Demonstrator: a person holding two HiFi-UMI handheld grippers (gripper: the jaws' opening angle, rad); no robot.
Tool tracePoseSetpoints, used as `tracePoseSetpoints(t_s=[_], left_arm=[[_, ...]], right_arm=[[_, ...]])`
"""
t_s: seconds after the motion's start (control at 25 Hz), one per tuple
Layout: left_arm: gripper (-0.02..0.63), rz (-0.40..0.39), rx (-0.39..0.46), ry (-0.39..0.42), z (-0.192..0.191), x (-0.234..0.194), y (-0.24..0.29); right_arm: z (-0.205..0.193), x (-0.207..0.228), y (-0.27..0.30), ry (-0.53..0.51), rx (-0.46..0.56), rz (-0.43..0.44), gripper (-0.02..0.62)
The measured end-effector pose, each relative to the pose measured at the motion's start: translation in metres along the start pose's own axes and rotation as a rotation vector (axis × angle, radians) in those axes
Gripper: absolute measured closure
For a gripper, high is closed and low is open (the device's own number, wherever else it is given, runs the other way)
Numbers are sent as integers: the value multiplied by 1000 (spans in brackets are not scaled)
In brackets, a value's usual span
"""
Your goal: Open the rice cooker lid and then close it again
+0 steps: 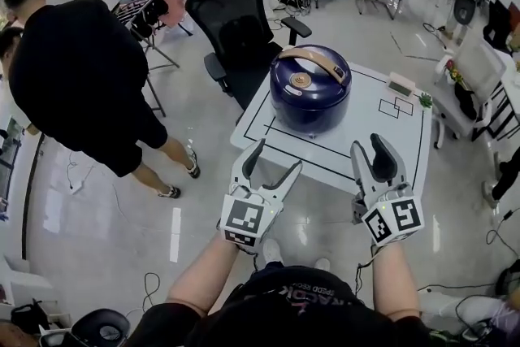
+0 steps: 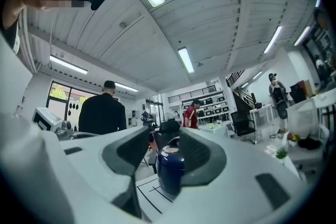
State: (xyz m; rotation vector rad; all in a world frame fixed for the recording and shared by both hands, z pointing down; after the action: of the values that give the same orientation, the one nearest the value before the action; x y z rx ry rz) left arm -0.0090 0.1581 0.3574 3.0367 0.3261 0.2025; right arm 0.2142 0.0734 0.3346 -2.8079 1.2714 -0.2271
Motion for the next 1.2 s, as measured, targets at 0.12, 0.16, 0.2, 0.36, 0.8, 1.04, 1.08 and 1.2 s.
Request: tracePoseSetpoints(t_s=[0.12,0.16,0.2,0.36,0.8,1.04,1.08,1.2], left_arm=[[268,-21,11,-5,-2,-22,11],[268,-31,13,-5,-3,-28,15],[268,-42,15,-5,-4,-33,18],[268,-89,23,-3,-8,-54,27],[268,-183,49,21,-8,-94,31],[268,-198,68,8,-5,-99,38],[268,-199,70,7,-5,-99,40],[269,-204,71,-1,-5,-101,47]], right_arm=[[-3,-4,15,-15,-7,-24,428],[-4,-6,20,-20,-7,-32,428],[-5,-7,25,-23,-7,-42,428],[-8,-16,40,-23,-5,-84,428],[-9,-49,63,-39,17,-164,428],[-4,-51,67,-55,16,-174,428],[-5,-50,69,-54,14,-175,428],[-6,-46,75,-53,8,-179,428]])
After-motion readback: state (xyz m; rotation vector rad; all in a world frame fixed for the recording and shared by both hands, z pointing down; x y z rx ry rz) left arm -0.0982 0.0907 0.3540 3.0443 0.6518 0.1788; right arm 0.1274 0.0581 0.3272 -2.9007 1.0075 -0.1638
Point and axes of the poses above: the fingertips, and each gripper's own axes: y forward along the fingers, x to its right, z out of its top, the point moved 8 cm from there along -y, backward along the fingers
